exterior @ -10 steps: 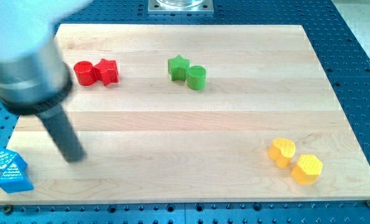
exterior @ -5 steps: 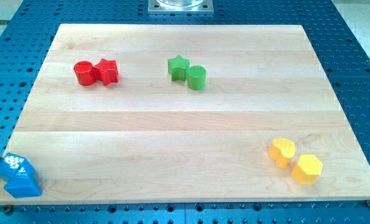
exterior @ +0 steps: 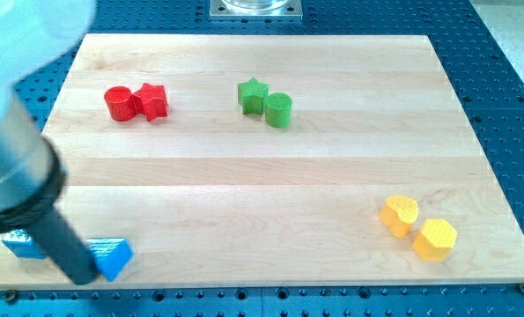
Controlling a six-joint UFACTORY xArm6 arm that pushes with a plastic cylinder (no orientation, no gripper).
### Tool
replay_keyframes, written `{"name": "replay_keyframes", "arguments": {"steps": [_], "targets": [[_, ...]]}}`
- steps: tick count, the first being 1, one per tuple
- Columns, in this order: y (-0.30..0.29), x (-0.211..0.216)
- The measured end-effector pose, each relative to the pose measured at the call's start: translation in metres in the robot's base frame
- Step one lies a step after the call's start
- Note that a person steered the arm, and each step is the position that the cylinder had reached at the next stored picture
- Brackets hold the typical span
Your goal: Push the blue blocks into the yellow blocks
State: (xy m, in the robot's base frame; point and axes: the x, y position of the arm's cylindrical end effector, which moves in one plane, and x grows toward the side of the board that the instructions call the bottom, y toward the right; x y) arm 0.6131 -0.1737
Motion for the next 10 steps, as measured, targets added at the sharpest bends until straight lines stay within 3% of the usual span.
{"name": "replay_keyframes", "arguments": {"steps": [1, 3, 5, 6, 8, 9, 10], "targets": [[0.048, -0.01], [0.229, -0.029], [0.135, -0.03], [0.159, -0.058], [0.301, -0.063], [0.282, -0.049], [0.197, -0.018]]}}
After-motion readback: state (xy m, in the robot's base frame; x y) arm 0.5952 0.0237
